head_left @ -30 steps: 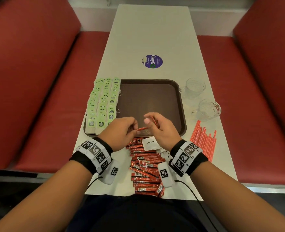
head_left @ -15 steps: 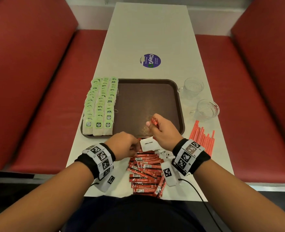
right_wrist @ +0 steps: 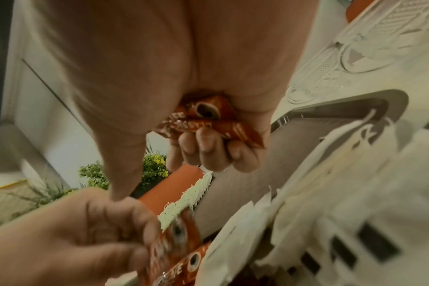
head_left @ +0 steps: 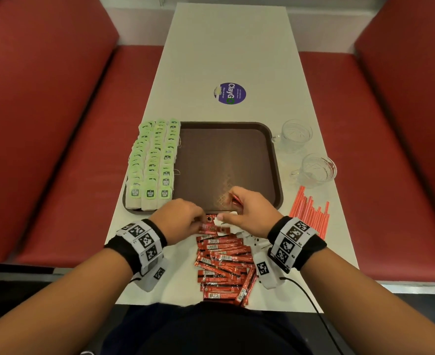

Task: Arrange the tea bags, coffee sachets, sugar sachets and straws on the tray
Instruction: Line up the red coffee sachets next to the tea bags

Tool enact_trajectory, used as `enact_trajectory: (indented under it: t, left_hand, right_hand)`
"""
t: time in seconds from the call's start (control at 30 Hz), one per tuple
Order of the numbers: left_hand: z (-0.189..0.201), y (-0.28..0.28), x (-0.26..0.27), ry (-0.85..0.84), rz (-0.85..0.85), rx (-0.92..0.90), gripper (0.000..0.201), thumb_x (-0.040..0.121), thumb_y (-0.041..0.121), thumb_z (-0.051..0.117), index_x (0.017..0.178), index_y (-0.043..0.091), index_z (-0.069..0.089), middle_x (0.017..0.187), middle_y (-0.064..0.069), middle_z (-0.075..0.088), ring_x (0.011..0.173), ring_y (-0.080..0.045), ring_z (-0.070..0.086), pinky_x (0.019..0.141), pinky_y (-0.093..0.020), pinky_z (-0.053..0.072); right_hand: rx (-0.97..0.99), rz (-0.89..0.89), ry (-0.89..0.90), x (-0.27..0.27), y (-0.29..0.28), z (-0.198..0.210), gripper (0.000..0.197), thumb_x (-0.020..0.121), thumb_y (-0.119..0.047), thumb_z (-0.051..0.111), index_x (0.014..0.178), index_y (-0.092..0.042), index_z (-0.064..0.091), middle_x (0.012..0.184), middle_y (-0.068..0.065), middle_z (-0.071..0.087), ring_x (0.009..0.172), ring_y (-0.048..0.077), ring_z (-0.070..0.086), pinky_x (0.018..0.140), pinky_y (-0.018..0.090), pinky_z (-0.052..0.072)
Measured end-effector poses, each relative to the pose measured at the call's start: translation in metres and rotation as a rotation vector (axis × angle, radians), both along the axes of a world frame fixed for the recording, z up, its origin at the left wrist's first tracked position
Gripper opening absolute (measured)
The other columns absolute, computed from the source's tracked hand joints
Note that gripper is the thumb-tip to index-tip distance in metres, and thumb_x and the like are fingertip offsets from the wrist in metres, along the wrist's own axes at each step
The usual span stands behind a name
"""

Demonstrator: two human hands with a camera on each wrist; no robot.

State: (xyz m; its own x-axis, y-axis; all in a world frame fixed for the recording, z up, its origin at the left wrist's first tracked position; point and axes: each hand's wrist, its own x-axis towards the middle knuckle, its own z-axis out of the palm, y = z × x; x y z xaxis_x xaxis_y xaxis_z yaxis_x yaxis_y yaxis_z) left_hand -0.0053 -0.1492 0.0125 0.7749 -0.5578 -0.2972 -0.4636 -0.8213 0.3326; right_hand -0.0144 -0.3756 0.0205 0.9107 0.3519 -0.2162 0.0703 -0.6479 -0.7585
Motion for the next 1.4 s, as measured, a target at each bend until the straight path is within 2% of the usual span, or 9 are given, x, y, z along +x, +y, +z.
enact_trajectory:
  t: [0.1,0.2,0.43,0.63,0.77,1.0,1.1,1.27,1.4]
  left_hand:
    - [0.013,0.01,0.009,0.042,0.116,-0.148,0.012,0.092,0.023,0.063,0.099,0.028,0.071,0.088,0.014,0.069,0.079,-0.003,0.062,0.075,-0.025,0.05]
    - [0.024,0.016,0.016,0.066,0.201,-0.234,0.01,0.091,0.024,0.065,0.094,0.032,0.07,0.072,0.018,0.064,0.067,0.001,0.058,0.064,-0.02,0.045]
    - [0.034,0.01,0.034,-0.035,0.105,-0.285,0.016,0.089,0.04,0.069,0.101,0.031,0.073,0.083,0.018,0.063,0.077,-0.002,0.057,0.07,-0.028,0.049]
    - [0.031,0.007,0.094,-0.084,0.167,-0.145,0.019,0.095,0.028,0.063,0.11,0.028,0.073,0.097,0.007,0.068,0.093,-0.017,0.061,0.09,-0.039,0.05]
    - [0.018,0.005,0.158,-0.135,0.279,0.007,0.018,0.095,0.025,0.062,0.11,0.027,0.072,0.103,0.003,0.07,0.096,-0.02,0.062,0.091,-0.035,0.049]
    - [-0.012,-0.014,0.221,-0.123,0.304,0.19,0.012,0.088,0.035,0.07,0.099,0.032,0.073,0.107,0.006,0.071,0.103,-0.021,0.063,0.09,-0.037,0.05]
    - [-0.016,-0.015,0.235,-0.145,0.297,0.2,0.015,0.089,0.034,0.069,0.103,0.029,0.073,0.108,0.003,0.071,0.103,-0.024,0.063,0.089,-0.038,0.05]
    - [-0.019,-0.017,0.252,-0.054,0.235,0.244,0.019,0.085,0.026,0.076,0.104,0.024,0.076,0.107,0.001,0.071,0.1,-0.023,0.064,0.082,-0.031,0.048]
    - [-0.018,-0.021,0.269,-0.072,0.263,0.254,0.023,0.087,0.012,0.072,0.107,0.021,0.077,0.113,-0.005,0.07,0.105,-0.028,0.063,0.083,-0.031,0.046]
  right_hand:
    - [-0.009,0.077,-0.007,0.004,0.002,-0.002,0.029,0.079,-0.042,0.081,0.097,-0.027,0.064,0.095,-0.012,0.061,0.089,0.004,0.06,0.082,0.028,0.052]
    - [-0.021,0.082,-0.1,0.01,0.008,0.001,0.01,0.09,-0.033,0.072,0.09,-0.03,0.062,0.087,-0.014,0.054,0.081,0.0,0.054,0.075,0.021,0.042]
    - [0.025,0.085,-0.119,0.03,0.019,0.012,0.007,0.096,-0.025,0.063,0.09,-0.022,0.064,0.084,-0.007,0.059,0.075,0.004,0.055,0.067,0.019,0.041]
    - [0.041,-0.056,-0.05,0.056,0.019,0.017,0.012,0.101,-0.029,0.052,0.104,-0.02,0.061,0.081,-0.007,0.06,0.065,0.006,0.053,0.062,0.023,0.041]
    - [0.032,-0.134,-0.004,0.083,0.011,0.024,0.016,0.101,-0.02,0.046,0.104,-0.022,0.061,0.095,0.003,0.068,0.082,0.018,0.063,0.068,0.022,0.046]
    - [0.028,-0.137,-0.016,0.115,0.005,0.017,0.023,0.103,-0.021,0.043,0.092,-0.027,0.062,0.106,-0.002,0.07,0.107,0.013,0.061,0.085,0.016,0.043]
    - [0.036,-0.143,-0.021,0.121,0.004,0.009,0.022,0.104,-0.022,0.042,0.1,-0.024,0.064,0.099,-0.003,0.07,0.101,0.011,0.062,0.087,0.02,0.044]
    - [0.096,-0.196,0.064,0.128,0.006,0.002,0.026,0.105,-0.027,0.042,0.112,-0.021,0.066,0.07,-0.014,0.056,0.065,0.008,0.059,0.076,0.036,0.051]
    - [0.101,-0.194,0.049,0.131,0.007,0.002,0.024,0.104,-0.028,0.045,0.112,-0.023,0.067,0.073,-0.02,0.052,0.069,-0.002,0.049,0.079,0.031,0.042]
